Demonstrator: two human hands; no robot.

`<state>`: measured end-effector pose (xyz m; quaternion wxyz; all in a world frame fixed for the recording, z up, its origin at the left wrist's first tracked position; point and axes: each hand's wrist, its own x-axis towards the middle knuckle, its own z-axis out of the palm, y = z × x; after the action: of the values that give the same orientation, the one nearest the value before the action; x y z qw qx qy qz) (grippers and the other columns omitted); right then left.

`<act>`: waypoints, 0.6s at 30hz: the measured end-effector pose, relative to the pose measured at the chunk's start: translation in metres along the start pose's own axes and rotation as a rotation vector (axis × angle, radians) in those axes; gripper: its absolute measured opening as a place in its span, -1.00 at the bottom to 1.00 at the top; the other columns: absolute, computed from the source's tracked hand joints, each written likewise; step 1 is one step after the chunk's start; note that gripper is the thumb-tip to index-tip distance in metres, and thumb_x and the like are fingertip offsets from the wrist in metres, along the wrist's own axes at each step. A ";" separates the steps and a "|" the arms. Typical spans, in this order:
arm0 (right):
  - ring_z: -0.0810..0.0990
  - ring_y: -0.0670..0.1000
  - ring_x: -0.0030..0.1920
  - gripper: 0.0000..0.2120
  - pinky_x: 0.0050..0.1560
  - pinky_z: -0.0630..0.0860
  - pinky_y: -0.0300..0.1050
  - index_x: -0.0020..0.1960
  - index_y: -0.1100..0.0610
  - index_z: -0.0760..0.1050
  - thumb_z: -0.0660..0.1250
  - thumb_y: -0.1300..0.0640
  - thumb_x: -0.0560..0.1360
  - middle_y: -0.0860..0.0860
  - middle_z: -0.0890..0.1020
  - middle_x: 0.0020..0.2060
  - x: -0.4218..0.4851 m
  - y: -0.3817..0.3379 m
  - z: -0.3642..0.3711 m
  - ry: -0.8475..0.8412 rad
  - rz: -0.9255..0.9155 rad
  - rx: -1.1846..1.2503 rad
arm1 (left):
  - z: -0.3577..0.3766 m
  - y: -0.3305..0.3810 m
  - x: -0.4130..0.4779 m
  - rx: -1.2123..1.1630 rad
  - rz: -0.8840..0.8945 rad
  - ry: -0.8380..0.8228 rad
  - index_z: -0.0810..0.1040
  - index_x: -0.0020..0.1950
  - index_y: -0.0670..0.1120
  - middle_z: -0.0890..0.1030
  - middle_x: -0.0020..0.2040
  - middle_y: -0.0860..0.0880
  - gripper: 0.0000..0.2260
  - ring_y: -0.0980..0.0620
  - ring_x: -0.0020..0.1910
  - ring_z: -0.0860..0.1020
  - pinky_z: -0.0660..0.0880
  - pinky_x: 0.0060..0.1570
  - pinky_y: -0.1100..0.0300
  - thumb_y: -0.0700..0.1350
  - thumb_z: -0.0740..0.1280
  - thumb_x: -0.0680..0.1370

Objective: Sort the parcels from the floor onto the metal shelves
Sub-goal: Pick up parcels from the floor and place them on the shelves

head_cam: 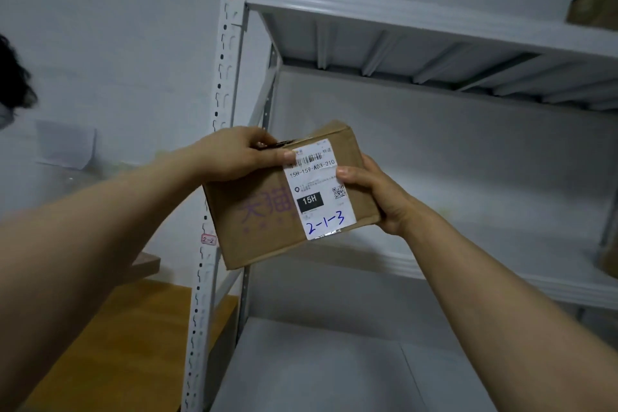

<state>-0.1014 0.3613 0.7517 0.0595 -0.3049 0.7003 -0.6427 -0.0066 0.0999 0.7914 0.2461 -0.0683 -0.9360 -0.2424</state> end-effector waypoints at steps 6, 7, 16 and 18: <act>0.69 0.25 0.12 -0.23 0.02 0.58 0.43 0.41 -0.20 0.35 0.58 -0.12 0.27 0.10 0.69 0.17 -0.011 -0.024 -0.021 0.081 -0.033 -0.015 | -0.003 0.029 0.012 -0.044 0.066 0.094 0.49 0.32 0.15 0.63 0.19 0.05 -0.39 0.04 0.01 0.59 0.47 -0.01 0.10 0.46 0.27 0.39; 0.69 0.25 0.11 -0.24 0.01 0.59 0.42 0.41 -0.20 0.36 0.57 -0.12 0.27 0.09 0.69 0.17 -0.014 -0.029 -0.025 0.098 -0.052 -0.009 | -0.005 0.034 0.015 -0.024 0.078 0.144 0.41 0.40 0.17 0.58 0.27 0.04 -0.32 0.00 0.08 0.58 0.46 0.03 0.08 0.49 0.26 0.38; 0.70 0.19 0.10 -0.32 -0.12 0.63 0.18 0.40 -0.10 0.41 0.48 -0.20 0.33 0.02 0.70 0.15 -0.049 -0.082 -0.074 0.403 -0.215 0.109 | 0.003 0.061 0.029 -0.912 0.086 0.247 0.12 0.52 0.16 0.32 0.48 -0.06 -0.09 -0.03 0.31 0.41 0.40 0.20 -0.11 0.27 0.52 0.31; 0.70 0.19 0.10 -0.31 -0.11 0.62 0.17 0.40 -0.09 0.39 0.46 -0.22 0.33 0.01 0.70 0.15 -0.054 -0.093 -0.080 0.472 -0.248 0.130 | 0.015 0.072 0.034 -1.006 0.076 0.074 0.24 0.49 0.08 0.47 0.38 -0.01 -0.16 -0.01 0.23 0.55 0.49 0.17 -0.20 0.18 0.55 0.31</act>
<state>-0.0634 0.4584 0.8351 -0.1650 -0.2258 0.6092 -0.7421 -0.0247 0.1706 0.8275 0.2244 -0.2035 -0.6909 -0.6564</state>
